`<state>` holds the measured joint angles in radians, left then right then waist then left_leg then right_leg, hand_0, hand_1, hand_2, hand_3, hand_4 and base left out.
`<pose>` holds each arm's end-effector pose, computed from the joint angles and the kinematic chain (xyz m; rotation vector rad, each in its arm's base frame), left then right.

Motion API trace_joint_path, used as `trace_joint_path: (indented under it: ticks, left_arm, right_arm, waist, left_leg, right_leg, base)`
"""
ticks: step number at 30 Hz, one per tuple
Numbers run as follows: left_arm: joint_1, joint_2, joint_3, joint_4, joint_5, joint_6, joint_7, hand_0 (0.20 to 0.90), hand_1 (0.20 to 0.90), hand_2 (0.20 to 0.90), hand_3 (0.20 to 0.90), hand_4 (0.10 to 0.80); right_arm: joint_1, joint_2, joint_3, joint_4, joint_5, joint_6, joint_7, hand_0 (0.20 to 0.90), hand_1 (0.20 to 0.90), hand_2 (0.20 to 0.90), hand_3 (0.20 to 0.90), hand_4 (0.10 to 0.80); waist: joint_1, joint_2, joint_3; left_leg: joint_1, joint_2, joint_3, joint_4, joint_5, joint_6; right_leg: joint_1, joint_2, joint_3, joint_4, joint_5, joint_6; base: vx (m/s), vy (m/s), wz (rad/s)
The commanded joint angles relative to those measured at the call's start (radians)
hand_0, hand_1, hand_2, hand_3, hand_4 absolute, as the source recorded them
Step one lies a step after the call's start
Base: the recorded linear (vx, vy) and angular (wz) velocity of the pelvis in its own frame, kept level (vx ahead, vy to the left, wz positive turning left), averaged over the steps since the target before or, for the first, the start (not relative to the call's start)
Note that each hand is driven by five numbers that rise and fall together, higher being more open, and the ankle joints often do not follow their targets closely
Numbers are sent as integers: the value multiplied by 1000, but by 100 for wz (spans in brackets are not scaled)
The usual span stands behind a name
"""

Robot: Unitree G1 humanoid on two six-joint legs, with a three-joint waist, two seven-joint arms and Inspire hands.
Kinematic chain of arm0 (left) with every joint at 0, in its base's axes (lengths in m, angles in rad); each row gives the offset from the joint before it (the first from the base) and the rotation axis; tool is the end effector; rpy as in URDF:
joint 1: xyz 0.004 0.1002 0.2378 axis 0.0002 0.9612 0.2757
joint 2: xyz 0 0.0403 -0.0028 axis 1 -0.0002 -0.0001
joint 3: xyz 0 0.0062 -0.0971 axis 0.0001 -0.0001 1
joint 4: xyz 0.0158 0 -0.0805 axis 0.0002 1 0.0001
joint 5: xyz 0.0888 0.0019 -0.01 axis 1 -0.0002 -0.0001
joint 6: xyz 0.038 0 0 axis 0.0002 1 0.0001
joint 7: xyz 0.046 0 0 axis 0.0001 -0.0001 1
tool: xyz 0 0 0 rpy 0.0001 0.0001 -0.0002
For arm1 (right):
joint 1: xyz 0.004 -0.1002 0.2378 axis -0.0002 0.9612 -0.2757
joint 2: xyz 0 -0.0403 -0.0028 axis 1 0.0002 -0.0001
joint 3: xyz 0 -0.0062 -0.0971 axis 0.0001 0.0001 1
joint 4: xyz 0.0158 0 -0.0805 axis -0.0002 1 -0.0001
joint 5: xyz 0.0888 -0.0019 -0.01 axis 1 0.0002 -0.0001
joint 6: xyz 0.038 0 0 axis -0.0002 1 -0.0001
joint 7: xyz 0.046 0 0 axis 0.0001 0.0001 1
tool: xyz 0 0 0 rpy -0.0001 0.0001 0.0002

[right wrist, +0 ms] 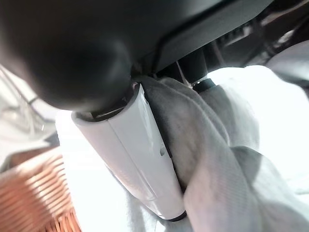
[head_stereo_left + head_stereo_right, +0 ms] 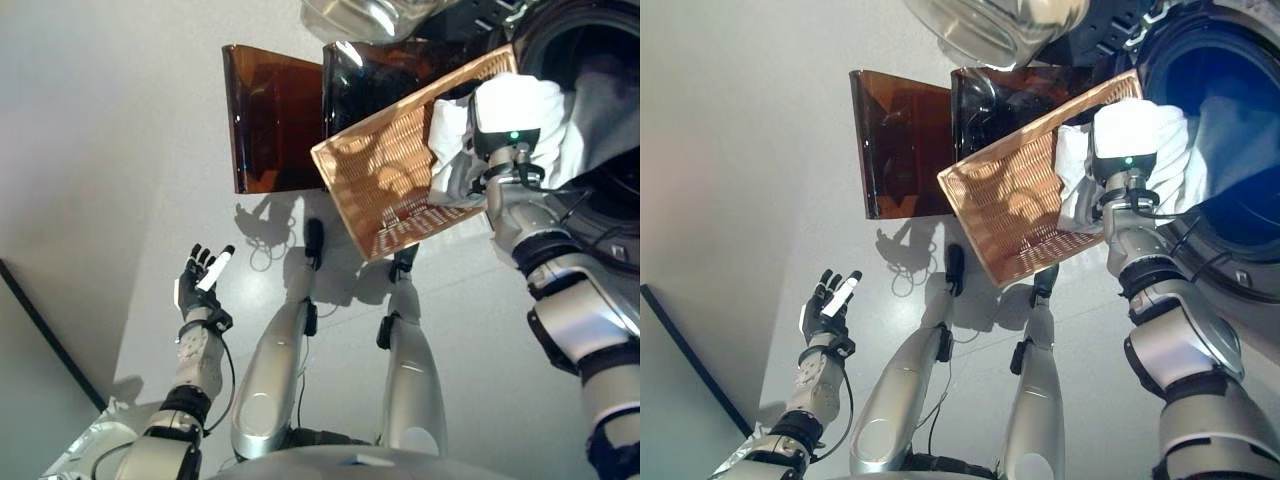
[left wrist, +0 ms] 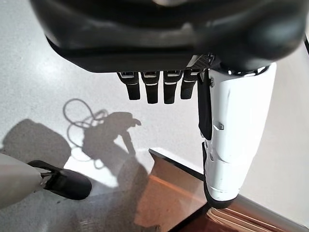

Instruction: Pick up the clothes and place them into the washing machine

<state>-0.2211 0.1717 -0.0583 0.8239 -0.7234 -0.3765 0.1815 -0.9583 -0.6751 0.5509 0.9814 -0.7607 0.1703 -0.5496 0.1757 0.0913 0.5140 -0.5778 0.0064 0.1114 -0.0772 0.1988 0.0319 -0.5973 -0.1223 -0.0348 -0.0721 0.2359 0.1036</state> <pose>0.2030 0.1930 -0.0234 -0.4250 0.2553 0.4604 0.3268 -0.2569 0.1584 -1.7428 -0.2051 -0.5255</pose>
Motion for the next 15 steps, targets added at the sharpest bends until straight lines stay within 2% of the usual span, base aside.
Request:
trace_joint_path:
  ticks: [1,5,6,8,10,11,12,14,15]
  left_arm:
    - [48,35,20,6,11,-41,48,900,900,900,900,800]
    - [49,31,34,28,31,-34,52,900,900,900,900,800]
    - [51,24,42,37,38,-34,57,900,900,900,900,800]
    - [55,23,41,38,44,-33,57,900,900,900,900,800]
    - [63,20,46,49,50,-31,66,900,900,900,900,800]
    - [63,20,45,49,50,-31,66,900,900,900,900,800]
    - [72,16,45,53,51,-28,76,900,900,900,900,800]
    - [84,12,47,60,41,-17,85,900,900,900,900,800]
    - [87,13,45,69,45,-9,87,900,900,900,900,800]
  right_arm:
    - [-31,-90,-42,-113,70,-23,-125,200,200,200,200,300]
    - [110,-81,-168,-284,123,-80,-160,200,200,200,200,300]
    - [189,-58,-238,-365,174,-127,-188,200,200,200,200,300]
    - [227,-53,-274,-403,195,-147,-198,200,200,200,200,300]
    - [306,3,-361,-468,297,-214,-220,200,200,200,200,300]
    - [307,3,-361,-468,297,-213,-220,200,200,200,200,300]
    - [373,74,-439,-524,449,-295,-230,200,200,200,200,300]
    - [438,157,-496,-556,661,-386,-200,200,200,200,200,300]
    - [448,200,-524,-564,806,-461,-198,200,200,200,200,300]
  waist:
    - [-4,66,-14]
    - [-16,53,-33]
    - [-23,48,-43]
    - [-23,46,-49]
    - [-31,42,-60]
    - [-30,41,-61]
    - [-39,37,-71]
    - [-47,31,-81]
    - [-50,31,-84]
  left_leg:
    - [17,9,-32,-10,-40,-105]
    - [36,13,-28,-10,-50,-103]
    - [46,14,-29,-10,-56,-102]
    - [52,14,-29,-10,-59,-102]
    - [64,15,-26,-10,-63,-101]
    - [63,15,-26,-10,-63,-101]
    - [75,16,-25,-10,-68,-99]
    - [85,18,-24,-10,-70,-98]
    - [89,19,-23,-10,-70,-98]
  right_leg:
    - [-12,20,-29,85,-29,16]
    - [9,25,-29,83,-36,17]
    - [23,28,-28,82,-41,17]
    - [30,30,-27,80,-43,18]
    - [43,31,-26,79,-47,17]
    - [42,31,-26,78,-46,17]
    - [54,34,-24,76,-49,18]
    - [65,38,-24,74,-54,16]
    - [69,39,-24,73,-55,16]
  base:
    - [60,-2,-4]
    - [54,-10,-5]
    - [42,-16,-3]
    - [55,-9,-3]
    - [48,-6,-7]
    - [46,-17,-13]
    - [61,-29,-10]
    - [69,-29,-7]
    - [63,-14,-5]
